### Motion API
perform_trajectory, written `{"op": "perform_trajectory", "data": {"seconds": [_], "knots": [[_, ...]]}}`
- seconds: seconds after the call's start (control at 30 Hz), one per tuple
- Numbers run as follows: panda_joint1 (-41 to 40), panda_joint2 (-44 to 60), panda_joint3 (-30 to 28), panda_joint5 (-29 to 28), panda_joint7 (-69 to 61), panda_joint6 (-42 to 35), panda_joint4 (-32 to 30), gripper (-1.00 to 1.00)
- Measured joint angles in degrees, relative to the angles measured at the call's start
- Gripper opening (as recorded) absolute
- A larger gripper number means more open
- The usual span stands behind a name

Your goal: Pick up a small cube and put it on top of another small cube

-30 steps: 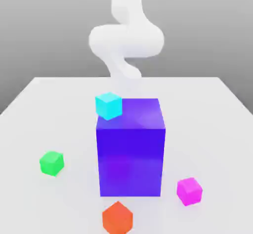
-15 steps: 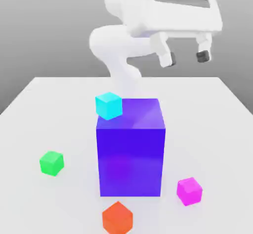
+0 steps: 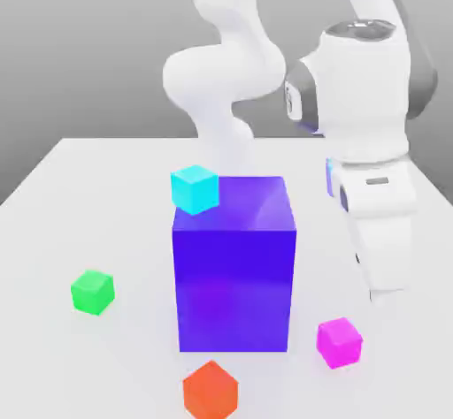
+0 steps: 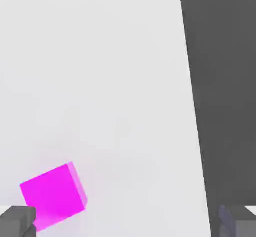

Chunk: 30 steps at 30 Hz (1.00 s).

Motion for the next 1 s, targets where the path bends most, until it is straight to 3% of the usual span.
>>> {"op": "perform_trajectory", "data": {"seconds": [0.2, 0.4, 0.43, 0.7, 0.9, 1.0], "knots": [[0.80, 7.89, 0.75, -4.89, -8.00, 5.41, -2.63, 0.00], [-2.49, 17.99, 5.11, -0.94, -11.87, 13.33, -0.85, 0.00], [-2.36, 18.03, 4.89, 0.10, -12.21, 11.75, -0.58, -1.00], [-1.49, 17.47, 4.12, -0.09, -12.51, 11.96, -0.80, -1.00], [0.52, 8.29, 1.17, -5.30, -8.55, 5.50, -2.80, -1.00], [0.22, 5.94, 1.68, -5.53, -12.23, 4.37, -0.04, -1.00]]}}
